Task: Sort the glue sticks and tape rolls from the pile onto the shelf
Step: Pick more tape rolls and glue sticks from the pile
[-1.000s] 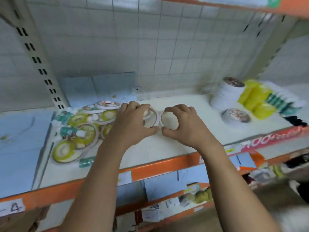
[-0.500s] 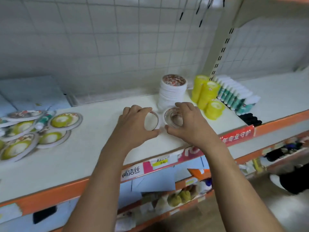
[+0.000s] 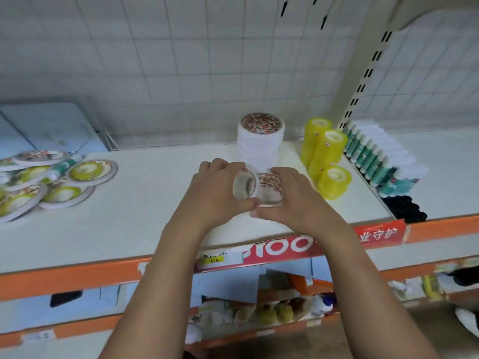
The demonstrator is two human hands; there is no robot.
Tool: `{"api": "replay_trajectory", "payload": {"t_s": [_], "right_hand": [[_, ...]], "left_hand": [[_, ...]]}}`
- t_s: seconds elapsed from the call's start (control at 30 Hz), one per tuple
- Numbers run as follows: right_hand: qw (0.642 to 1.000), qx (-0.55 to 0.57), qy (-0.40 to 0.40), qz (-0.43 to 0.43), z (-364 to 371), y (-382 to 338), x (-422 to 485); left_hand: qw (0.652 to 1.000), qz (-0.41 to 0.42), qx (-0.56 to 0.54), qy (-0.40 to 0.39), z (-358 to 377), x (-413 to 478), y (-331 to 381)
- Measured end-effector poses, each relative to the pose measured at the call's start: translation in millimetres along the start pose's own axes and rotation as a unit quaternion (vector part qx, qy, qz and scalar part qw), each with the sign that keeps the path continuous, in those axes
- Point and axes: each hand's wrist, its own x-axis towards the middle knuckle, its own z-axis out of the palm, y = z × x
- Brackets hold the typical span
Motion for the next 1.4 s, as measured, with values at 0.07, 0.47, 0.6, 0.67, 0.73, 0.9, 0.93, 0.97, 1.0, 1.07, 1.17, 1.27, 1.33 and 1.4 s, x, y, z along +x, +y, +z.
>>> {"api": "replay_trajectory", "payload": {"t_s": [0.07,0.47,0.6,0.67,0.73,0.9,0.93,0.97,1.0,1.07,1.17,1.27,1.33,1.4], "right_hand": [[1.0,-0.008,-0.016,0.0,-6,11,-1],[0.999,-0.025,-0.033,-0.014,-14,33,0],[0.999,-0.015,-0.042,-0.023,-15,28,4],[0.998,0.008,-0.059,-0.01,-16,27,7],[0.997,0.029,-0.072,0.01,-17,25,9],[0.996,0.017,-0.082,0.039,-20,23,15],[0.995,0.015,-0.085,0.043,-20,23,16],[0.995,0.015,-0.086,0.045,-20,23,16],[0.995,0.017,-0.087,0.045,-20,23,16],[0.995,0.026,-0.088,0.047,-19,22,15],[0.994,0.025,-0.092,0.056,-20,20,15],[0.994,0.022,-0.084,0.069,-21,18,15],[0.993,0.022,-0.084,0.078,-21,17,15],[0.992,0.019,-0.087,0.089,-20,16,13]], "left_hand": [[1.0,0.005,-0.002,0.003,5,5,12],[0.998,-0.022,-0.048,0.02,25,13,31],[0.998,-0.033,-0.043,-0.018,14,7,9],[0.995,-0.052,-0.076,-0.036,11,4,4],[0.991,-0.052,-0.115,-0.035,10,4,5],[0.991,-0.041,-0.121,-0.034,15,10,19],[0.99,-0.043,-0.125,-0.039,16,11,19],[0.989,-0.044,-0.133,-0.046,16,10,19],[0.988,-0.045,-0.139,-0.055,17,10,18],[0.986,-0.049,-0.14,-0.075,18,9,15],[0.987,-0.055,-0.13,-0.077,19,9,14],[0.988,-0.059,-0.128,-0.069,21,11,15],[0.987,-0.064,-0.13,-0.066,21,12,15],[0.987,-0.07,-0.13,-0.064,21,11,15]]}}
